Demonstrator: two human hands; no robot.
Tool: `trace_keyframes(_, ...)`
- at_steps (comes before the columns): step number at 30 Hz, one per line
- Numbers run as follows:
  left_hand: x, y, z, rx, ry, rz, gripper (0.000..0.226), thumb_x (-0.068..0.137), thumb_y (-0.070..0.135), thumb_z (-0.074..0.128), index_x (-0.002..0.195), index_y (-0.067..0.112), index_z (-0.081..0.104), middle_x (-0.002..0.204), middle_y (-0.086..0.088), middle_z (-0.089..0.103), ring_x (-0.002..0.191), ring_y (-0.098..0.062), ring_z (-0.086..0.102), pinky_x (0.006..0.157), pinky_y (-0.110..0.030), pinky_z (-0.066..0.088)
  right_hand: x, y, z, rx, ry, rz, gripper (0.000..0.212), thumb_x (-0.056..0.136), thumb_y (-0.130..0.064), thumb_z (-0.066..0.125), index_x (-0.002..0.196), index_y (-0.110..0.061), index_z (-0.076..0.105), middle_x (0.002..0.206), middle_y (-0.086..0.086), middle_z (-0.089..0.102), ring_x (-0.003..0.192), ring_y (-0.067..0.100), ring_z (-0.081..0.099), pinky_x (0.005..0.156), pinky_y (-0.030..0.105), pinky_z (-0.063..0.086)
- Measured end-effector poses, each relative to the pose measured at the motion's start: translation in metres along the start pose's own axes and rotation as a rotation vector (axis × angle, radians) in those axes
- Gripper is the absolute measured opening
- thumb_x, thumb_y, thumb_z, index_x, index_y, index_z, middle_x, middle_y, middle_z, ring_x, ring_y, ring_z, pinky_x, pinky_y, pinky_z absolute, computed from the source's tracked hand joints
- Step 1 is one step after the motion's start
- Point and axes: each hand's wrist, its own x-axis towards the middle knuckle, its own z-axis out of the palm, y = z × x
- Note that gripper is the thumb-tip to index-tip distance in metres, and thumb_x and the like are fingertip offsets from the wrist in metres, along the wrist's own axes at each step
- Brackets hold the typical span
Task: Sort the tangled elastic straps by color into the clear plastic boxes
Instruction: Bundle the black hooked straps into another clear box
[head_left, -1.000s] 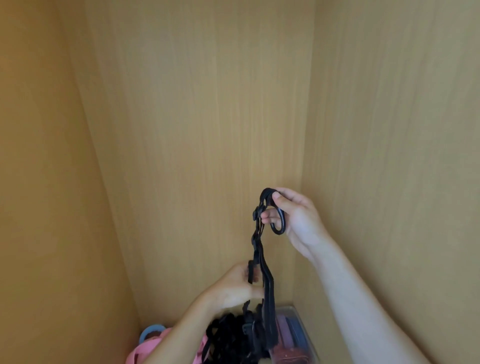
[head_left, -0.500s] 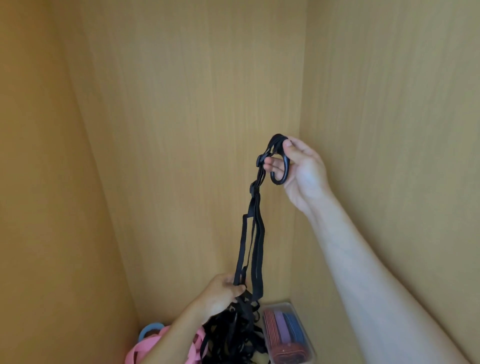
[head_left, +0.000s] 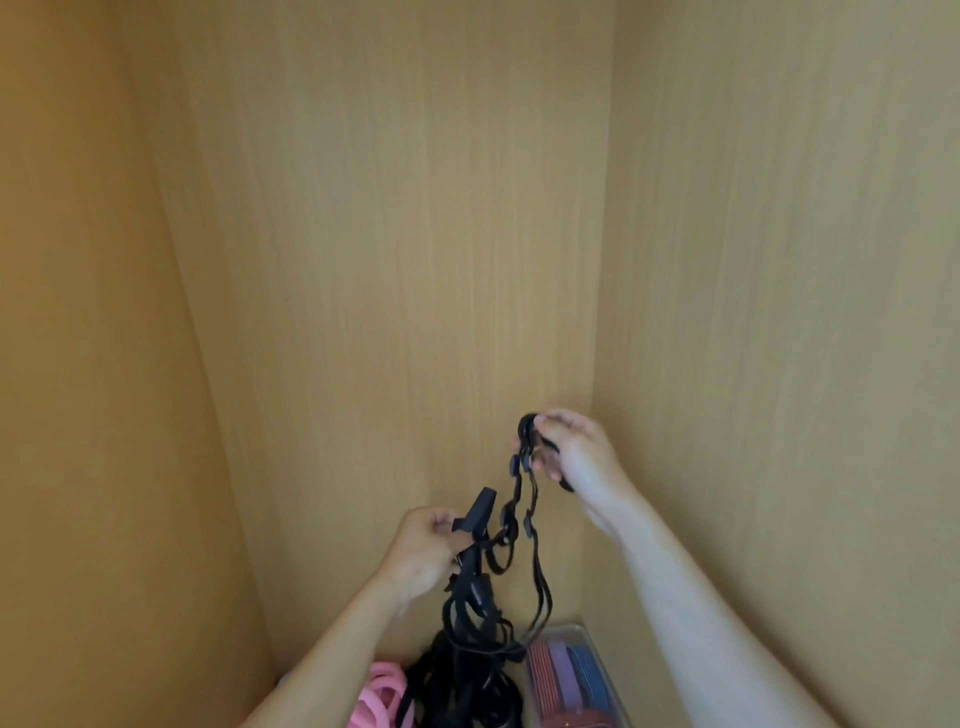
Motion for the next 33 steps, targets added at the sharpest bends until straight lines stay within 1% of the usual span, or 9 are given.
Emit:
trace_keyframes(4, 0.002, 0.019, -0.001, -0.035, 0.031, -0.008, 0.019, 0.086, 0.001, 0.076, 0.103, -0.001, 0.07, 0.092, -0.015, 0.077, 0.073, -0.017, 0.073, 0.063, -0.021, 0.055, -0.01, 0.026, 0.003, -0.232, -0.052, 0.092, 0.023, 0.103, -0.035, 0.054, 0.105, -0.016, 0.067, 0.083, 0.0, 0.068, 0.068, 0.006, 0.062, 0.075, 0.025, 0.043)
trace_keyframes(9, 0.007, 0.041, -0.007, 0.062, 0.058, 0.041, 0.026, 0.079, 0.019, 0.086, 0.099, 0.01, 0.072, 0.092, -0.008, 0.078, 0.087, -0.021, 0.074, 0.078, -0.023, 0.056, -0.021, 0.041, 0.007, -0.474, -0.353, 0.176, 0.057, 0.073, -0.073, 0.071, 0.115, -0.035, 0.065, 0.117, -0.018, 0.061, 0.11, 0.003, 0.056, 0.094, 0.028, 0.04)
trace_keyframes(12, 0.01, 0.052, -0.009, 0.038, 0.046, 0.055, 0.027, 0.077, 0.015, 0.087, 0.097, 0.01, 0.071, 0.089, -0.009, 0.078, 0.08, -0.017, 0.075, 0.067, -0.02, 0.055, -0.023, 0.048, 0.014, -0.497, -0.346, 0.165, 0.05, 0.071, -0.06, 0.082, 0.107, -0.029, 0.067, 0.113, -0.013, 0.067, 0.104, 0.001, 0.06, 0.082, 0.019, 0.042)
trace_keyframes(14, 0.011, 0.057, -0.01, 0.011, 0.047, 0.067, 0.024, 0.076, 0.014, 0.088, 0.093, 0.01, 0.072, 0.087, -0.007, 0.077, 0.076, -0.014, 0.075, 0.066, -0.018, 0.055, -0.023, 0.053, 0.021, -0.46, -0.299, 0.112, 0.035, 0.078, -0.045, 0.082, 0.101, -0.022, 0.068, 0.102, -0.006, 0.072, 0.093, 0.008, 0.067, 0.086, 0.028, 0.051)
trace_keyframes(18, 0.008, 0.056, -0.02, 0.044, -0.028, 0.065, 0.025, 0.075, 0.014, 0.088, 0.097, 0.012, 0.076, 0.094, -0.005, 0.078, 0.092, -0.017, 0.074, 0.091, -0.028, 0.053, -0.025, 0.05, 0.023, -0.397, -0.275, 0.033, 0.015, 0.089, -0.027, 0.074, 0.099, -0.018, 0.069, 0.091, 0.001, 0.074, 0.085, 0.014, 0.07, 0.09, 0.036, 0.053)
trace_keyframes(22, 0.005, 0.049, -0.03, 0.101, -0.136, 0.045, 0.036, 0.075, -0.006, 0.078, 0.107, 0.01, 0.074, 0.104, -0.006, 0.077, 0.104, -0.021, 0.072, 0.103, -0.035, 0.051, -0.025, 0.049, 0.02, -0.363, -0.226, 0.008, 0.012, 0.09, -0.025, 0.075, 0.092, -0.014, 0.069, 0.081, -0.003, 0.072, 0.075, 0.01, 0.069, 0.075, 0.02, 0.053)
trace_keyframes(26, 0.002, 0.045, -0.027, 0.197, -0.067, 0.088, 0.04, 0.073, -0.003, 0.081, 0.107, 0.016, 0.071, 0.109, -0.003, 0.072, 0.103, -0.017, 0.068, 0.091, -0.03, 0.056, -0.026, 0.051, 0.022, -0.343, -0.19, -0.011, 0.01, 0.091, -0.02, 0.073, 0.09, -0.012, 0.068, 0.074, -0.005, 0.07, 0.065, 0.003, 0.066, 0.062, 0.01, 0.047)
trace_keyframes(29, 0.003, 0.04, -0.022, 0.221, 0.051, 0.086, 0.041, 0.073, 0.01, 0.086, 0.107, 0.015, 0.063, 0.102, -0.006, 0.068, 0.086, -0.016, 0.069, 0.076, -0.028, 0.056, -0.026, 0.051, 0.021, -0.316, -0.17, -0.034, 0.008, 0.092, -0.019, 0.072, 0.091, -0.012, 0.069, 0.075, -0.005, 0.071, 0.066, 0.003, 0.067, 0.062, 0.011, 0.047)
trace_keyframes(33, 0.004, 0.035, -0.017, 0.118, 0.069, 0.051, 0.028, 0.081, 0.005, 0.081, 0.102, 0.003, 0.064, 0.094, -0.019, 0.07, 0.074, -0.023, 0.072, 0.075, -0.04, 0.063, -0.025, 0.054, 0.018, -0.307, -0.155, -0.046, 0.006, 0.094, -0.019, 0.07, 0.091, -0.013, 0.069, 0.073, -0.006, 0.069, 0.065, 0.004, 0.063, 0.064, 0.012, 0.047)
